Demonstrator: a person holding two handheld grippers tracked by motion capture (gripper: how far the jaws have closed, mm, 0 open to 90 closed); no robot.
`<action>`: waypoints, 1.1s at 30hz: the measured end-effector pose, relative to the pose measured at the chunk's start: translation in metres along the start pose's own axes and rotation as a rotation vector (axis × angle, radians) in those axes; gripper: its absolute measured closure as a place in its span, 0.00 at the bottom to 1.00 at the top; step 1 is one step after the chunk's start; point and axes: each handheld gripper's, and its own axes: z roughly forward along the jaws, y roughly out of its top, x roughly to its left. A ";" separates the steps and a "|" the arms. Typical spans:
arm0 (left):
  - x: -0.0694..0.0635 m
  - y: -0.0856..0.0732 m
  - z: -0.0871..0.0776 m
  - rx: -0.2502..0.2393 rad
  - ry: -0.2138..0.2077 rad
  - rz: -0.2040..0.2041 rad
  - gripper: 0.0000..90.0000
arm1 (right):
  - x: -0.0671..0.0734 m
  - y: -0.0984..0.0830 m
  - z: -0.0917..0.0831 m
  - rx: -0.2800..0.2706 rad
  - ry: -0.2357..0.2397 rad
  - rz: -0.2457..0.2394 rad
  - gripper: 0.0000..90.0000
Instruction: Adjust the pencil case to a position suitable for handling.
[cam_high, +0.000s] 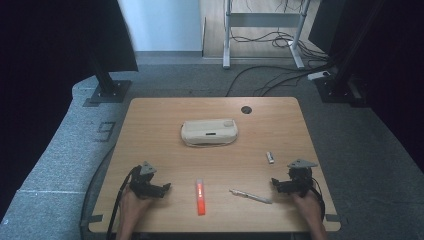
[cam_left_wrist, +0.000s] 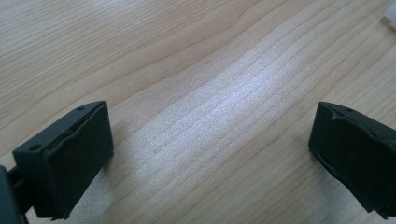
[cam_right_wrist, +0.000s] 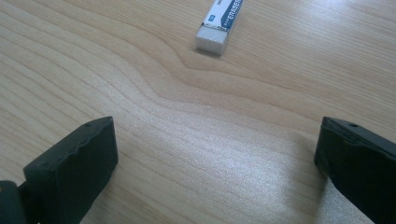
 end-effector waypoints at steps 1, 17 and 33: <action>0.000 0.000 0.000 0.000 0.000 -0.002 0.00 | 0.000 0.000 0.000 0.000 0.000 0.000 0.00; 0.002 0.005 0.004 -0.003 -0.014 0.011 0.00 | 0.000 0.000 0.000 -0.001 -0.001 0.001 0.00; 0.004 0.024 -0.001 -0.034 -0.124 0.034 0.04 | 0.000 0.000 0.000 -0.001 -0.001 0.001 0.00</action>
